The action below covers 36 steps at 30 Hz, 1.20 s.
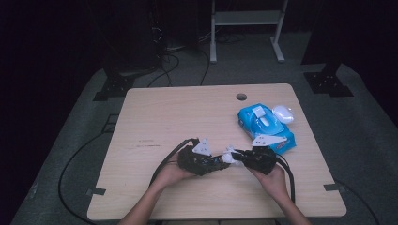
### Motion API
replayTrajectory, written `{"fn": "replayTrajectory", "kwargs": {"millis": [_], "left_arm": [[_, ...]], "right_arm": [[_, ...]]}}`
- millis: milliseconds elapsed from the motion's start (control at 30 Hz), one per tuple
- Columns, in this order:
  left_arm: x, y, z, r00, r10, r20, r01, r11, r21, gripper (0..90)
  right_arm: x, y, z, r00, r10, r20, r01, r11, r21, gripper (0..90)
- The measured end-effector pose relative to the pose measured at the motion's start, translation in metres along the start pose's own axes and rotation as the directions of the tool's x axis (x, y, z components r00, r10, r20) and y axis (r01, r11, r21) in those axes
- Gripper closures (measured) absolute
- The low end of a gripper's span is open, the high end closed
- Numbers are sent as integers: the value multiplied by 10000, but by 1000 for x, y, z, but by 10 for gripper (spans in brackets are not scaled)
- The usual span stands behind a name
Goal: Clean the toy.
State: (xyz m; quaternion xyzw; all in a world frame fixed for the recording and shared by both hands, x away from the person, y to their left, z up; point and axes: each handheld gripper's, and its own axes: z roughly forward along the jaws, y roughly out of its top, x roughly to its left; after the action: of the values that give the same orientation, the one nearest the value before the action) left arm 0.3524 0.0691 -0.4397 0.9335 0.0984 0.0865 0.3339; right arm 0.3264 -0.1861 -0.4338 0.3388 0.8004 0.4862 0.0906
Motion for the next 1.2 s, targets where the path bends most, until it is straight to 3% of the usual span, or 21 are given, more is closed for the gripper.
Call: {"fn": "replayTrajectory", "kwargs": {"millis": [67,300,400,500,533,667,933,1033,1200], "left_arm": [[2,-2,-2,10000,-18,56,18,10000,-20,555],[6,-8,-7,9994,-224,274,225,9997,-21,559],[5,-3,-2,9991,-403,160,400,9990,208,476],[2,2,5,9996,-280,34,278,9974,672,477],[0,3,7,9999,-134,8,133,9963,847,518],[0,5,6,10000,18,14,-20,9955,949,564],[-1,6,-6,9999,133,-42,-133,9998,-156,567],[-6,9,-9,9990,390,-203,-398,9985,-386,566],[-8,13,-18,9990,425,-153,-439,9928,-1111,567]], "right_arm": [[-1,-1,-1,10000,28,13,-28,10000,31,806],[-5,-2,-4,9998,164,76,-164,9999,-48,806],[-4,-2,-2,9998,184,23,-184,9998,-55,806],[-3,-2,0,9998,172,-69,-172,9999,7,806],[-2,-2,0,9998,165,-97,-164,9999,32,806],[-3,-2,0,9995,240,-211,-240,9997,19,806],[-2,3,-12,9961,492,-728,-542,9962,-684,806],[3,8,-15,9921,497,-1155,-627,9917,-1121,806],[9,12,-19,9925,192,-1207,-348,9911,-1288,806]]}}
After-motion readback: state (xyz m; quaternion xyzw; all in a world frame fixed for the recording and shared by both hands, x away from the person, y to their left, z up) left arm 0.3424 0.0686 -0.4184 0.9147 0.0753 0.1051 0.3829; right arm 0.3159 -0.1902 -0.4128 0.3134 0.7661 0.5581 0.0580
